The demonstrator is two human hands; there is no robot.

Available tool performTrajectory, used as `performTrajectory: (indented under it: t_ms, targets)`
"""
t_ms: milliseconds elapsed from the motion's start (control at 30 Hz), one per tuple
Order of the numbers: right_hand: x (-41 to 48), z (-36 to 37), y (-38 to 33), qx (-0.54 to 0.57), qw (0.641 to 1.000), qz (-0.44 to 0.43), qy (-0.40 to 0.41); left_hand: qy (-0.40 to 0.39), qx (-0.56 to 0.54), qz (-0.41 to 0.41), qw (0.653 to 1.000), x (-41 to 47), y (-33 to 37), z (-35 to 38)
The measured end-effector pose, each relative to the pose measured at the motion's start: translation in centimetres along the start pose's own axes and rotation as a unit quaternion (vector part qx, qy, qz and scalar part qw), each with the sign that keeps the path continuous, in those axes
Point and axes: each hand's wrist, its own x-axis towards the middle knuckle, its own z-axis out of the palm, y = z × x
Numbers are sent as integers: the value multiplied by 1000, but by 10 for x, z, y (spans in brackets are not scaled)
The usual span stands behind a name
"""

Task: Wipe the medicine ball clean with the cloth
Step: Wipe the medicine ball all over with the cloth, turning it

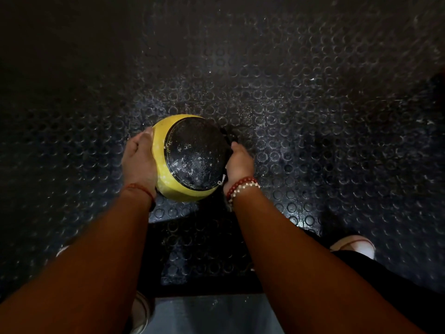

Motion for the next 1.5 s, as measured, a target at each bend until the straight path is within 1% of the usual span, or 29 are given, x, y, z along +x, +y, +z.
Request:
performTrajectory:
  t_ms: [67,100,167,233,333,400,467,533,667,800,867,933,1033,1100,1133,1200,1233,1300,1333,1400,1467,1500]
  targets:
    - [4,-2,16,32,998,52,9,2,-1,3,1000,1,1,2]
    - [-1,0,21,42,997,57,17,3,0,0,1000,4,2,2]
    - [-15,6,29,48,997,32,58,12,8,-10,1000,7,3,2]
    - [-31,15,34,32,994,-29,104,7,1,-19,1000,11,3,1]
    - [-50,20,36,-26,978,-170,118,6,7,-21,1000,13,2,1]
    - [-50,17,33,-80,961,-241,105,-1,-16,-30,999,14,2,1]
    - [-43,11,20,-120,952,-274,72,-10,-22,-32,999,14,1,0]
    - [-28,8,8,-129,958,-256,31,-14,-17,-28,999,12,2,1]
    - [-4,7,-6,-84,988,-127,2,22,-25,-35,999,7,3,6]
    - [-9,1,-6,-12,999,-28,21,26,-4,-19,999,6,5,8]
    - [-17,7,7,5,998,-22,55,29,12,-17,999,7,8,9]
    - [-29,15,22,-11,994,-61,93,31,16,-24,999,7,10,10]
    - [-48,20,29,-72,971,-196,118,32,17,-20,999,8,11,10]
    - [-50,20,26,-109,948,-282,101,29,27,-16,999,8,9,8]
    - [-49,19,23,-127,939,-307,85,25,24,-20,999,8,8,8]
    - [-37,17,12,-136,936,-320,58,17,8,-26,1000,7,8,7]
    - [-29,16,6,-131,942,-304,47,10,4,-27,1000,7,7,6]
    - [-15,12,-5,-111,964,-240,24,5,-3,-33,999,7,6,7]
    - [-6,10,-8,-94,976,-195,11,12,-4,-37,999,6,6,7]
    - [8,6,-7,-41,996,-79,-12,18,0,-38,999,5,5,6]
    - [16,1,4,9,1000,24,-17,14,17,-27,999,7,5,4]
    - [13,-1,9,25,998,53,-10,12,26,-25,999,8,6,2]
